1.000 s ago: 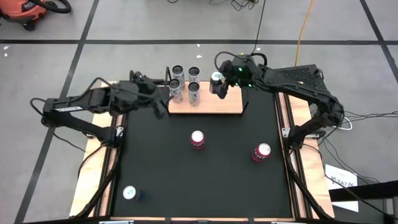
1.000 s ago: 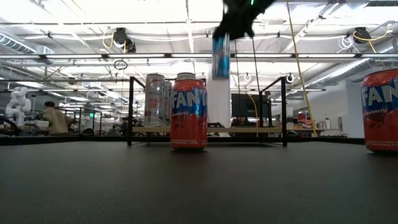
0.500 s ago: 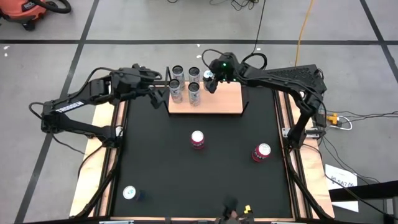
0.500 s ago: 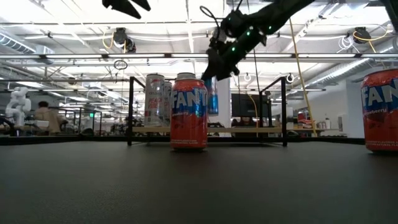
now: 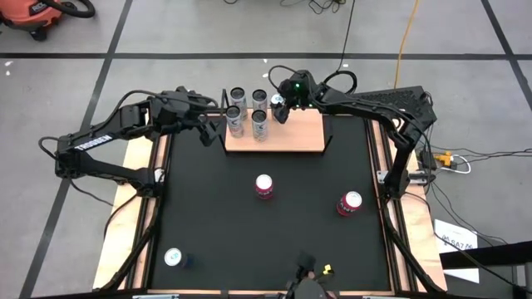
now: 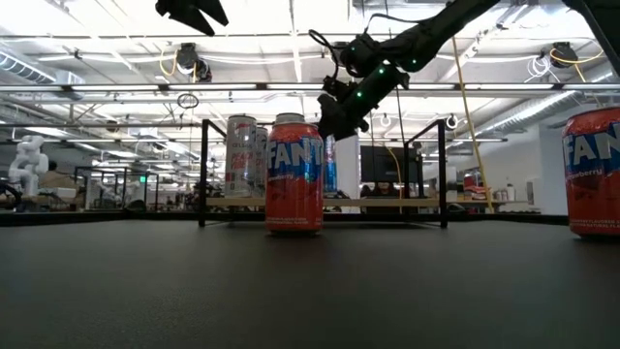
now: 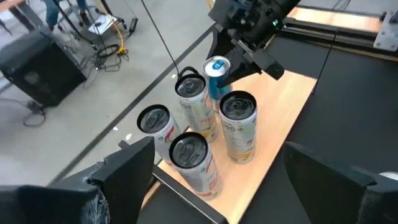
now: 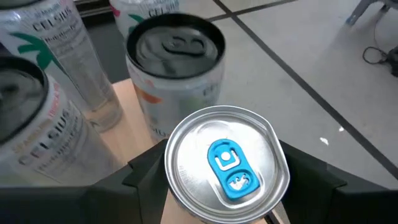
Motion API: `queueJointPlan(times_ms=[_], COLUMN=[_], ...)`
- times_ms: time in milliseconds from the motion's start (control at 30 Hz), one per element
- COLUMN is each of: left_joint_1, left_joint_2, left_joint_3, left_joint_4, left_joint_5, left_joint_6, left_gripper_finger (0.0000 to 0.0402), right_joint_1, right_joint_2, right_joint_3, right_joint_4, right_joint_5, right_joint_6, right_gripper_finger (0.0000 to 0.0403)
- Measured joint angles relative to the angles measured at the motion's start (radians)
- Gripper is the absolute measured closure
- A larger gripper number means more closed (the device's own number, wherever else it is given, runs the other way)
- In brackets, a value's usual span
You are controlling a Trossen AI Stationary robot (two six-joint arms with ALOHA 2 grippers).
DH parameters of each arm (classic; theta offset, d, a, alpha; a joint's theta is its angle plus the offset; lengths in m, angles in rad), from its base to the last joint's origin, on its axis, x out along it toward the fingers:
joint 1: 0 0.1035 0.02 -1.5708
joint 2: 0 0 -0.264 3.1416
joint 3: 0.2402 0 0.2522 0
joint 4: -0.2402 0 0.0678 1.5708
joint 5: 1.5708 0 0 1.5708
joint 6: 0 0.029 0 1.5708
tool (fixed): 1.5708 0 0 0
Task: Place canned beverage on shelf
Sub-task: Put the right blue soda can on the shelf
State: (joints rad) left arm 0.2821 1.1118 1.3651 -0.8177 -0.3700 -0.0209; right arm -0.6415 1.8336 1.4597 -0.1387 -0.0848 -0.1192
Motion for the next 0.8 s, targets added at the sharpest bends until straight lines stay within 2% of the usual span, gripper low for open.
queueJointPlan(times_ms=[133, 367, 800], left_joint_1=[0.004, 0.025, 0.060], left_joint_2=[0.000, 0.000, -0.006], left_joint_3=[0.000, 0.000, 0.000], left_joint_4=[0.001, 0.000, 0.000], left_joint_5=[0.000, 0.000, 0.000], left_joint_6=[0.056, 0.061, 0.063], left_gripper_finger=[0.0049, 0.0049, 0.0049], right_joint_1=[-0.025, -0.044, -0.046], right_joint_2=[0.003, 0.018, -0.009], right_joint_3=[0.000, 0.001, 0.001], right_joint_4=[-0.007, -0.006, -0.031], right_joint_5=[-0.057, -0.102, -0.102], right_joint_6=[0.022, 0.040, 0.018], right_gripper_finger=[0.0166, 0.0152, 0.0112])
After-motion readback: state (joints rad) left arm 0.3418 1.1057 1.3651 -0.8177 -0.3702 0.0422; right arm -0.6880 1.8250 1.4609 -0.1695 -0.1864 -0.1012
